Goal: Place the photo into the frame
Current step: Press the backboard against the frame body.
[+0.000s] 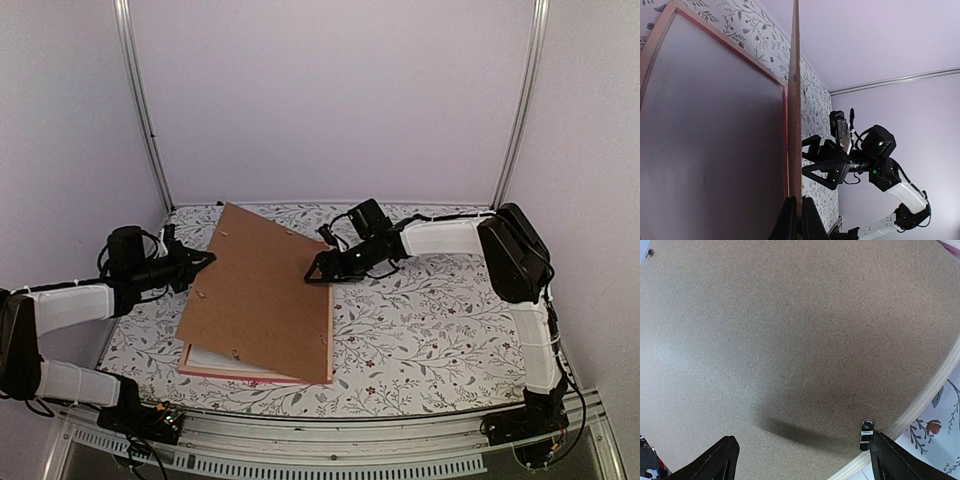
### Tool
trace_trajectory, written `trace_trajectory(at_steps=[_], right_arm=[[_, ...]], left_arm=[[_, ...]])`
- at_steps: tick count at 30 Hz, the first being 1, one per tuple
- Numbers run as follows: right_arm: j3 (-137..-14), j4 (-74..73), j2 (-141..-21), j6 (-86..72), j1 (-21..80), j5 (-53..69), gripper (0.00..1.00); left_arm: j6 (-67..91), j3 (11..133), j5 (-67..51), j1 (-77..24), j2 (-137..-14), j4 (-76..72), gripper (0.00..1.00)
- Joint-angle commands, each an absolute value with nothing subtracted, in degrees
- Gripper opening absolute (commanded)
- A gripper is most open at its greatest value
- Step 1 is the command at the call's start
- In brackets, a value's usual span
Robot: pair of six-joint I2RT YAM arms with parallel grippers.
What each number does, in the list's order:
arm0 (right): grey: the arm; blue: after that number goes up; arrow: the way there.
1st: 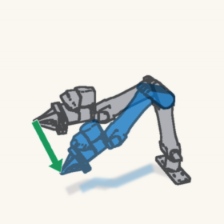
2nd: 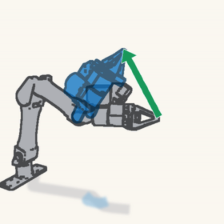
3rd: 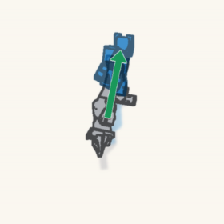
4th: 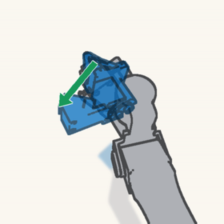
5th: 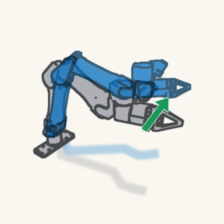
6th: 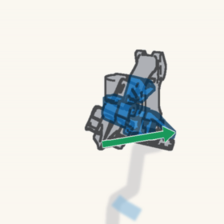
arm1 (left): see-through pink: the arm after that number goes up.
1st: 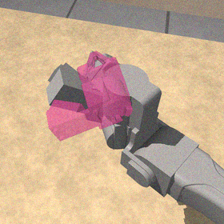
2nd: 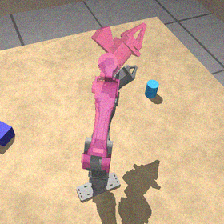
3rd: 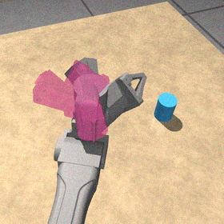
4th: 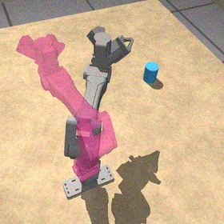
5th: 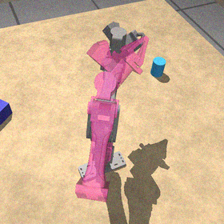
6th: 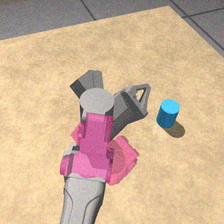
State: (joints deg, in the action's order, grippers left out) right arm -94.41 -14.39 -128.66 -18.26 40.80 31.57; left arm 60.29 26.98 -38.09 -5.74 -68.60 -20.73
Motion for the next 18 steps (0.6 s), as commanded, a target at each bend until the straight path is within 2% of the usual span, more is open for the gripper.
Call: trace_trajectory(at_steps=[1, 18], right_arm=[[-93.7, -12.9, -127.3, -19.4, 40.7, 34.0, 0.95], [-93.9, -12.1, -127.5, -20.2, 40.8, 34.9, 0.94]], left_arm=[[61.6, 27.1, -39.2, -6.3, -68.6, -26.1, 0.00], [60.2, 27.6, -39.3, -6.0, -70.3, -25.1, 0.00]])
